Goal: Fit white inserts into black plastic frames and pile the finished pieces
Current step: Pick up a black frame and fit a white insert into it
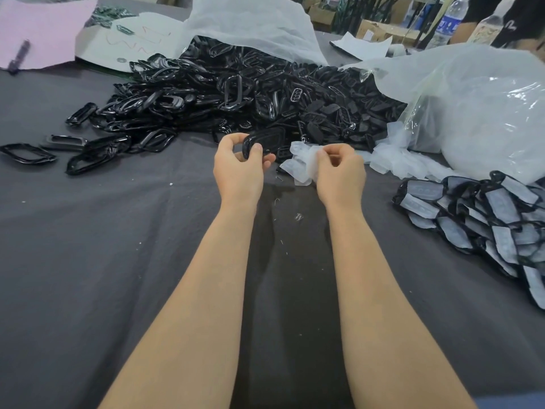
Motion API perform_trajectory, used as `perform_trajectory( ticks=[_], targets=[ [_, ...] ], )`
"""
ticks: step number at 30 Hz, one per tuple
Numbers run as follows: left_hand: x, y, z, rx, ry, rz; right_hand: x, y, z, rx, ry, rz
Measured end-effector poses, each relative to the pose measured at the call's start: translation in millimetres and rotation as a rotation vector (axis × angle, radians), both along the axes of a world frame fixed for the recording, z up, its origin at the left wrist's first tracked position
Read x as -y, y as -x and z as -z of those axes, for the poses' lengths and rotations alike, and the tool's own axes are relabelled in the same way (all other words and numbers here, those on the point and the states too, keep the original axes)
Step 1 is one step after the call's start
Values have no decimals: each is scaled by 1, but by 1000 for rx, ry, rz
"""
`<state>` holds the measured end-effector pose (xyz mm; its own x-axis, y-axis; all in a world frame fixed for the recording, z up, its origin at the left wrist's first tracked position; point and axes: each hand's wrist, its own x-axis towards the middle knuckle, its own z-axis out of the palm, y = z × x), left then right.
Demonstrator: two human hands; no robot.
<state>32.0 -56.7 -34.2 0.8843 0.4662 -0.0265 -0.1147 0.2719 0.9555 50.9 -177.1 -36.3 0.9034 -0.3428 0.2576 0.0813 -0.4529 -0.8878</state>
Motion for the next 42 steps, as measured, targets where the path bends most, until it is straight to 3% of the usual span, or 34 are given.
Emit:
perform_trajectory(
  ticks=[8,15,21,31,35,39,42],
  targets=[
    [0,1,-1,4,-1,3,1,-3,3,-23,-145,-77],
    [0,1,-1,-6,-15,-1,-11,-1,6,-89,23,-247],
    [0,0,-1,-9,-16,4,-9,1,2,-123,-52,-221],
    [0,-1,1,-6,-30,5,-20,4,6,-120,281,-247],
    [-1,-1,2,-16,-13,5,-20,6,4,-45,174,-200],
    [0,-2,0,12,30,18,-13,8,-5,-24,-122,-167],
    [2,-1,-3,104,61,95,-14,8,-5,-36,-57,-178]
  ],
)
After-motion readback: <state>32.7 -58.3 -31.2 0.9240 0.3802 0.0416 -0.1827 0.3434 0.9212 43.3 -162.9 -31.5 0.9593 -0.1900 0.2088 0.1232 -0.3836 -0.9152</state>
